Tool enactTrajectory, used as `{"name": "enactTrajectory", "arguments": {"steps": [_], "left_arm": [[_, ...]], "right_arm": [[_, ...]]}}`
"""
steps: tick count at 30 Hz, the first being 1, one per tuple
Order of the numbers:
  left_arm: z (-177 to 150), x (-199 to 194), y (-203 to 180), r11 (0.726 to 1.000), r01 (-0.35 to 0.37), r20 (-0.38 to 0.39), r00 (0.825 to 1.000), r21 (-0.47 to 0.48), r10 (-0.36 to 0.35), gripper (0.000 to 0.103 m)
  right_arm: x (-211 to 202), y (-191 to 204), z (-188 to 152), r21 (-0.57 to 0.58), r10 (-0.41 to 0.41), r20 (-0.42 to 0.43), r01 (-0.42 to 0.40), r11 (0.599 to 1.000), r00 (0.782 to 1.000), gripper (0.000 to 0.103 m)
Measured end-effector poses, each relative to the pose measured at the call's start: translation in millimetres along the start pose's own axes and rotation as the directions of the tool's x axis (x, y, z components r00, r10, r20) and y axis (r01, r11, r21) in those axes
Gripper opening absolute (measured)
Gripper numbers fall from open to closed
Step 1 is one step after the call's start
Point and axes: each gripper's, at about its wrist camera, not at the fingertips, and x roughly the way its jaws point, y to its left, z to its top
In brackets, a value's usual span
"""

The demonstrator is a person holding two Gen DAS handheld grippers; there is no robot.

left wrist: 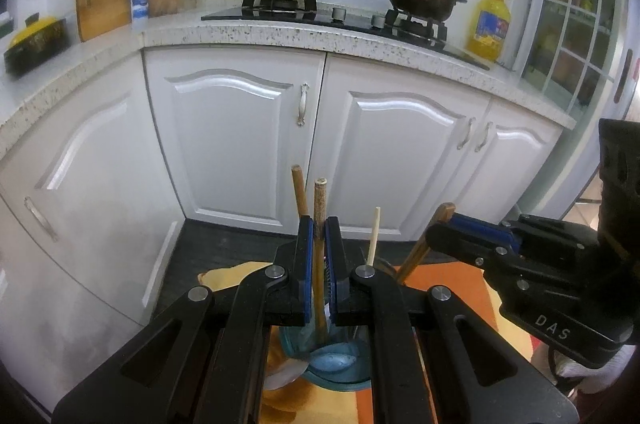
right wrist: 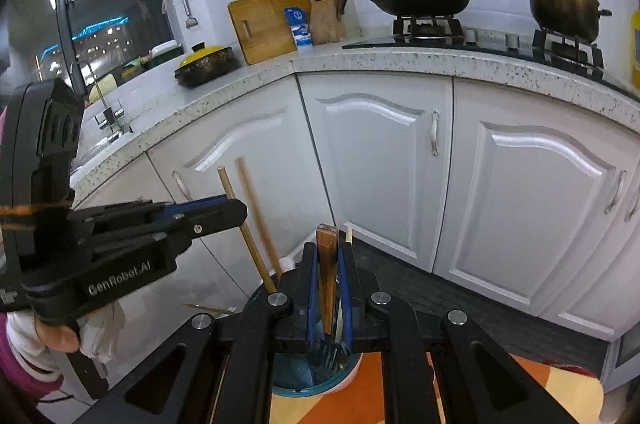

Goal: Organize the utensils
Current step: 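Lower the chopsticks into the cup and open both grippers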

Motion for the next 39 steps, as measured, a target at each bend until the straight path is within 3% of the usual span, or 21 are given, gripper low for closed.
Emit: {"name": "enactTrajectory", "arguments": {"steps": [26, 28, 30, 33, 35, 37, 39], "left_arm": [[3, 8, 1, 1.000, -0.023, -0.009, 1.000, -0.008, 0.023, 0.004], [3, 8, 2, 1.000, -0.028, -0.009, 1.000, -0.009, 0.028, 0.004], [3, 8, 3, 1.000, -0.030, -0.010, 1.000, -0.010, 0.030, 0.004], [2, 8, 2, 0.999, -0.038, -0.014, 0.999, -0.011, 0.038, 0.006], [2, 9, 2, 0.999, -0.041, -0.019, 0.999, -0.010, 0.041, 0.010], [1, 8, 2, 0.999, -0.041, -0.020, 0.999, -0.012, 0.040, 0.026], [1, 6, 2, 0.999, -0.036, -0.013, 0.999, -0.016, 0.036, 0.034]], "right_arm": [[4, 5, 0, -0.007, -0.004, -0.020, 0.004, 1.000, 1.000, 0.011], [2, 4, 0, -0.002, -0.002, -0.013, 0.002, 1.000, 1.000, 0.016], [0, 3, -1, 0.006, 0.000, -0.005, 0.000, 1.000, 1.000, 0.030], [-3, 2, -1, 0.015, 0.003, 0.000, -0.003, 1.000, 1.000, 0.033], [-5, 1, -3, 0.018, 0.002, -0.001, -0.002, 1.000, 1.000, 0.033], [-6, 0, -5, 0.025, 0.000, -0.005, 0.000, 1.000, 1.000, 0.033], [-7, -2, -7, 0.034, 0.000, -0.005, 0.000, 0.999, 1.000, 0.034]]}}
